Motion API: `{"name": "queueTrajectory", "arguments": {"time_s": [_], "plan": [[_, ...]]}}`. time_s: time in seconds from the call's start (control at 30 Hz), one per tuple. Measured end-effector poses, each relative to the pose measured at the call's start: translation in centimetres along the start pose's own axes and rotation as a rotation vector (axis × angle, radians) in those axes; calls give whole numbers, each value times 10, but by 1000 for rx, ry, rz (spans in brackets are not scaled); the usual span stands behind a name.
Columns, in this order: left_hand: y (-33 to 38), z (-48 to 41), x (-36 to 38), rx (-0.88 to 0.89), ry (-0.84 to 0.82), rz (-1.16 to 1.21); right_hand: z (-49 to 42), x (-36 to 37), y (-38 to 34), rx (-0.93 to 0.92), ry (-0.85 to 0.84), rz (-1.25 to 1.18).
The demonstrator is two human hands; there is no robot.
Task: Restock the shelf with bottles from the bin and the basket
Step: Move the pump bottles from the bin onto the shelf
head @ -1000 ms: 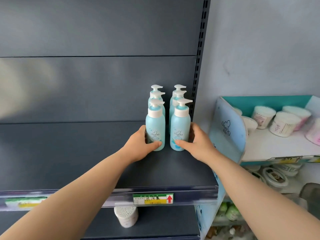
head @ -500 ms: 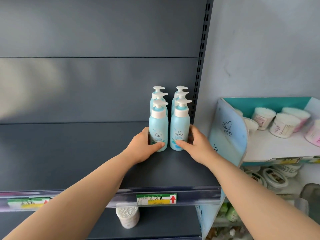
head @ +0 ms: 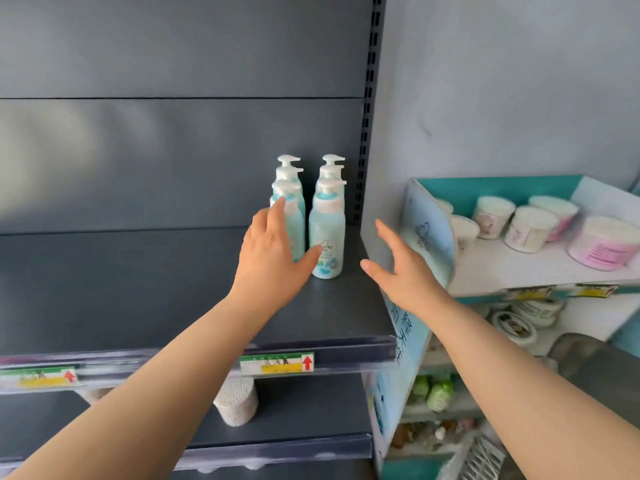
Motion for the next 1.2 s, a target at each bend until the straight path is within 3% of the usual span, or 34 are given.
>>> {"name": "queueTrajectory", "arguments": {"time_s": [0.1,0.2,0.33,0.6,0.83,1.07,1.2], "plan": [[45,13,17,224,107,-112,18,-25,9,-52,52,157],[84,28,48,342,53,-50,39,-53,27,-58,84,247],[134,55,103,479,-130,34,77,-97,63,-21,139,337],[217,119,218,611,-504,176,188,-190,174,285,134,451],[239,147,282,532,-719,154,256,-201,247,439,-40,462],[227,142,291,288,-498,377,233,-128,265,268,-321,546],[225,143,291,282,-481,383,220,-106,264,261,-293,697]]}}
Point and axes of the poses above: each hand's wrist, its own z-axis away from the middle knuckle, its own x-axis out of the palm, y = z × x, the point moved 2 cm from there along -z, towards the middle knuckle, and after that the axes turned 1 degree about z, right-handed, at the moved point
